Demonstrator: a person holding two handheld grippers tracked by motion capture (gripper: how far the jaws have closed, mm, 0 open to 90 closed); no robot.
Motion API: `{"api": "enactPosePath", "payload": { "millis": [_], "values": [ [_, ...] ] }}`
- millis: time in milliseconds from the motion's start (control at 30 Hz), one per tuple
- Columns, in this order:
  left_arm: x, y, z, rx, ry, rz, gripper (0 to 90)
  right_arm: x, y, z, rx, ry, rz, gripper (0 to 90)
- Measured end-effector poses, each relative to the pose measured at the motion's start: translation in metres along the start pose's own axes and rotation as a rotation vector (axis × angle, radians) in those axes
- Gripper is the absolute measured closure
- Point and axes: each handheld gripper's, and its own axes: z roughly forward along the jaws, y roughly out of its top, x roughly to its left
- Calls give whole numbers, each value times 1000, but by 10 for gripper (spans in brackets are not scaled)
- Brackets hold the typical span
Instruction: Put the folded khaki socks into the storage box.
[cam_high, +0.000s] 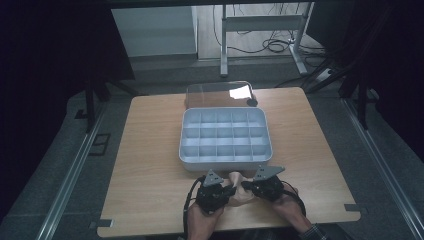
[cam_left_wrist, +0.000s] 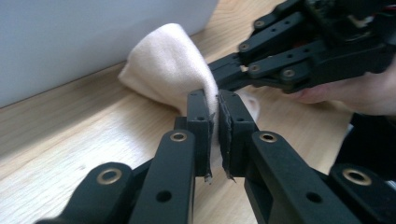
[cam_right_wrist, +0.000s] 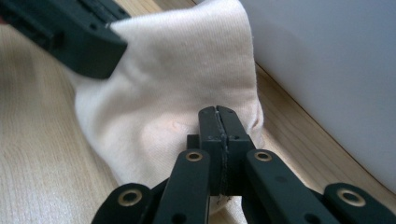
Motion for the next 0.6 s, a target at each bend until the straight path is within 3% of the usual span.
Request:
{"api": "enactPosePath", "payload": {
  "millis": [133,333,500,600],
  "values": [
    [-3,2,7,20,-47,6,810,-2,-1,1,-6,10,7,900],
    [-6,1,16,53,-86,16,701,-4,-1,1,-11,27,24,900],
    [-8,-3,22,68,-89,19,670,-8,-1,1,-16,53,48,898],
    [-9,-4,25,83,-83,25,669,-11,-1,-1,-26,73,70,845]
  ]
}}
